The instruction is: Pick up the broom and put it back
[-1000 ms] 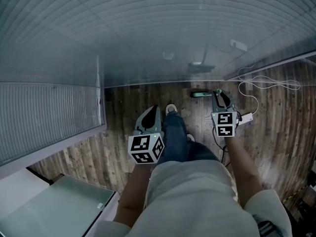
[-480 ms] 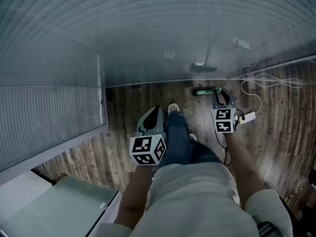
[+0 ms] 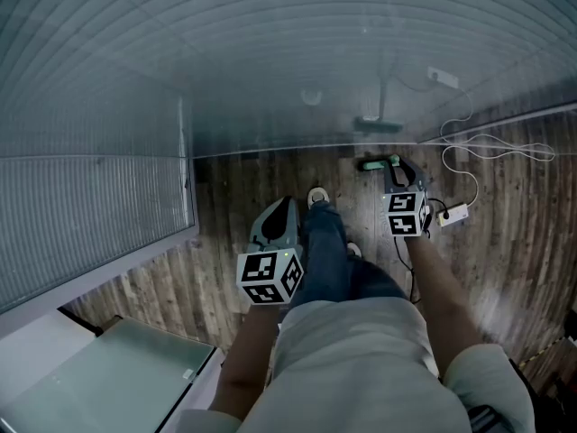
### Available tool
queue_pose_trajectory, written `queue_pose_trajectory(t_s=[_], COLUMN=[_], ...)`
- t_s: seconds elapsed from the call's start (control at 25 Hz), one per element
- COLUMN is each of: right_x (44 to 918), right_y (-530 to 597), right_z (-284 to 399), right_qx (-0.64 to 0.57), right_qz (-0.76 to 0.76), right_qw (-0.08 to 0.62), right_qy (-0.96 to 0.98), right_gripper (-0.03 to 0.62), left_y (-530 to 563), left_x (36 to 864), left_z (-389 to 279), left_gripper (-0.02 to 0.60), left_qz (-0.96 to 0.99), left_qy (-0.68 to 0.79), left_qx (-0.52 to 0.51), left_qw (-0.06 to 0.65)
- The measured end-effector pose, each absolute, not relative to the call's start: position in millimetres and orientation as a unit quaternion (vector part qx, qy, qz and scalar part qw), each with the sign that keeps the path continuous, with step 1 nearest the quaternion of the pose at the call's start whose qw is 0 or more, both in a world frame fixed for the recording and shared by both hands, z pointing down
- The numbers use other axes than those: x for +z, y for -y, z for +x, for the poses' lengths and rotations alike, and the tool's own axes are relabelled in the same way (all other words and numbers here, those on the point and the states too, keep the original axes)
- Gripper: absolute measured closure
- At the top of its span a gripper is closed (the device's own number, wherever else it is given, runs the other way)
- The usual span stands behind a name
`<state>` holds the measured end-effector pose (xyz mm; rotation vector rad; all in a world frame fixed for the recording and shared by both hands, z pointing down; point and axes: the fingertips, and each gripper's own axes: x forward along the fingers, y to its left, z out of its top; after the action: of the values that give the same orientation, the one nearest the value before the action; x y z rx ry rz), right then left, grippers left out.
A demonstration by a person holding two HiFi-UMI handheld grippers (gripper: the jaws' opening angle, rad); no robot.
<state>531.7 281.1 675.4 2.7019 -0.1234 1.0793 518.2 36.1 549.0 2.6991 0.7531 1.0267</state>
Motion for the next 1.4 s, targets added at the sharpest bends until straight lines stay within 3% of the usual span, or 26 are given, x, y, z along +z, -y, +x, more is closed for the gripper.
queue_pose_trajectory(t_s=[1.4], right_x=[697.3], right_y=[-279.5], right_z=[608.9], right_qx=[0.377], right_qz=[0.917], right_qw=[0.127], right_qy=[0.022], right_gripper=[0.500], left_y=[-20.3], left_x=[563.0], left_z=[524.5], left_gripper=[0.577], left_qz=[0.901], left_qy=[-0.229], left_qx=[0.359], left_qw=[0.085])
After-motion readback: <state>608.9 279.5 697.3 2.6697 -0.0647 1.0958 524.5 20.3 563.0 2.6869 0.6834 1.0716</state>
